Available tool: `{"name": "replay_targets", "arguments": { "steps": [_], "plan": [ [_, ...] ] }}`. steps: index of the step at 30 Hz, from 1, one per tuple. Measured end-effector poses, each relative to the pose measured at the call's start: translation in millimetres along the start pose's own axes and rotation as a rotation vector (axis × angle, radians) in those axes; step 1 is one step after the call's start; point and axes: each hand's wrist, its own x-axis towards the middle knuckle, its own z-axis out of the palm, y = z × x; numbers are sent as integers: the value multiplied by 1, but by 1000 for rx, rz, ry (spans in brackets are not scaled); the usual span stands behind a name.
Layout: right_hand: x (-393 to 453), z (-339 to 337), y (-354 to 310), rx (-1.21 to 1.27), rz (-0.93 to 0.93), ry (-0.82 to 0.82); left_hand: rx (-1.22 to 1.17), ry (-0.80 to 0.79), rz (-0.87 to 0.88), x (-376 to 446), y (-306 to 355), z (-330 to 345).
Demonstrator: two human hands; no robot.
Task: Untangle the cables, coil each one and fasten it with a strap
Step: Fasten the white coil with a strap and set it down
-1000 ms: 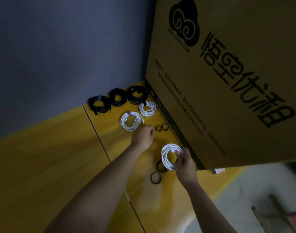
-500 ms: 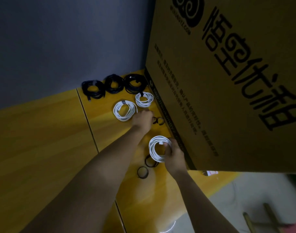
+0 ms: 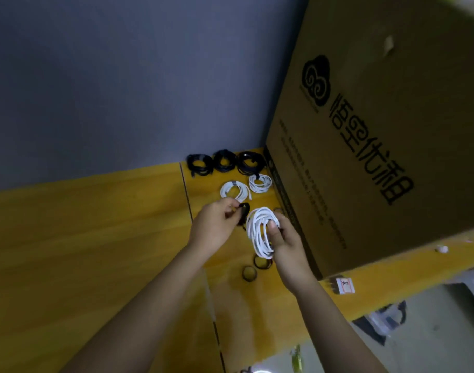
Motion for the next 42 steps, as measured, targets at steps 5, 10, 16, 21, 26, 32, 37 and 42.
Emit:
{"name": "replay_targets", "arguments": {
  "steps": [5,10,16,21,26,32,37,42],
  "plan": [
    [-13,48,-37,111,5,-110,38,60,-30,-39,10,-46],
    [-25,85,-60,224,17,-196,107,83,-30,-64,8,-92],
    [-42,125,-84,245,44,-365,71,196,-8,-82,-12,-151],
    [-53,159,-93,279,20,-350,1,223,19,-92,-30,-192],
    [-59,190,-92,247,-27,-252,-76,204,55,-104,-52,-218],
    [-64,209,-76,-25,-165,-97,-274,269,84,-115,-72,-240],
    [-70,228,-75,-452,-427,51,-289,276,102,-119,-82,-249],
    [-76,246,-81,-675,-631,119,-306,332,110,-122,-88,-249]
  ]
}}
